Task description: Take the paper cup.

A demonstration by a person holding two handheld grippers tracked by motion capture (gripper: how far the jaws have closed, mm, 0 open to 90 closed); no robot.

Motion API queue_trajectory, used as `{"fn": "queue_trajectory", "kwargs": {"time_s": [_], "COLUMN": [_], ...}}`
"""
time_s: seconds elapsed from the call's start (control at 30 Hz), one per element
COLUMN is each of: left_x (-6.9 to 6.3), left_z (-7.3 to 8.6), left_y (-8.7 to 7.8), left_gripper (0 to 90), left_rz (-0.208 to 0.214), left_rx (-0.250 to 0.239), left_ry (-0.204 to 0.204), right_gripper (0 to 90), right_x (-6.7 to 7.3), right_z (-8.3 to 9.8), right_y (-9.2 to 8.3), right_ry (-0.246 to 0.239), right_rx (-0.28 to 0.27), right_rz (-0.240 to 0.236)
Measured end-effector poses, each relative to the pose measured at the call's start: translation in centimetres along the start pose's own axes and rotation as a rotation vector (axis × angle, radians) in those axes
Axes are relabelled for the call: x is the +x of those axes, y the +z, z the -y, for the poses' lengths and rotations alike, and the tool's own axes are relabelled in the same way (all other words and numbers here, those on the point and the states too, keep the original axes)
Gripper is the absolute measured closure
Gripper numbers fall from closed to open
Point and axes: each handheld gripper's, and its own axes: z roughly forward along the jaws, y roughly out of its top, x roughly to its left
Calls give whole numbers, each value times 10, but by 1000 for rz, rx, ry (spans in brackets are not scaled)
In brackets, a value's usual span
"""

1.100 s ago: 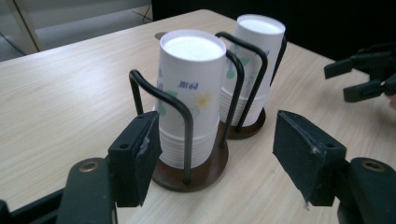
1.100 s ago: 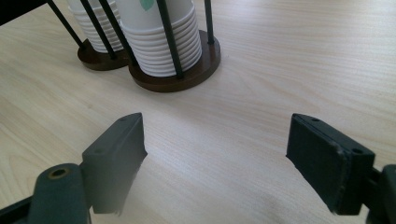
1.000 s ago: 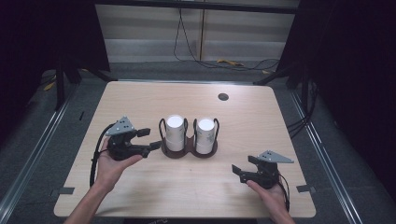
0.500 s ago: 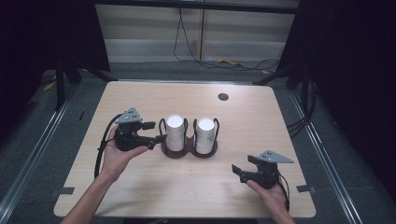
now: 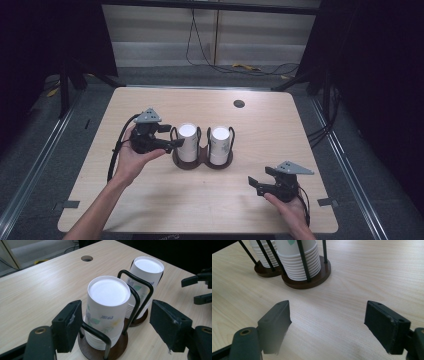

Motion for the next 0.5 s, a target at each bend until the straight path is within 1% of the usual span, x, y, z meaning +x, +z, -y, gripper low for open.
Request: {"fn": "queue_trajectory", "kwargs": {"time_s": [0.07,0.13,0.17,0.2,0.23,0.33,0.43,0.47,0.5], "left_x": [1,3,5,5,6,8,9,9,10], "left_z": [-4,-7,-10,-11,-13,-18,-20,-22,-23], "left_y": [2,4,6,6,7,10,12,15,16], "left_gripper": [264,267,276,311,319,301,286,278,273], "left_rz": [0,-11,-8,-9,-12,-1,2,1,12], "left_rx": [12,22,25,27,30,43,55,76,76], "left_ry": [4,8,2,-5,-2,-4,7,19,17], "right_gripper": [206,206,206,206,207,207,207,207,207], "right_x": [0,0,0,0,0,0,0,0,0], "right_z": [0,0,0,0,0,0,0,0,0], "right_y": [0,0,0,0,0,0,1,1,1], "right_ry": [1,0,-4,-3,0,-4,-2,-3,-3], "right_rx": [1,1,2,4,3,4,7,7,7], "right_rz": [0,-1,1,0,-1,1,0,-1,-1]}}
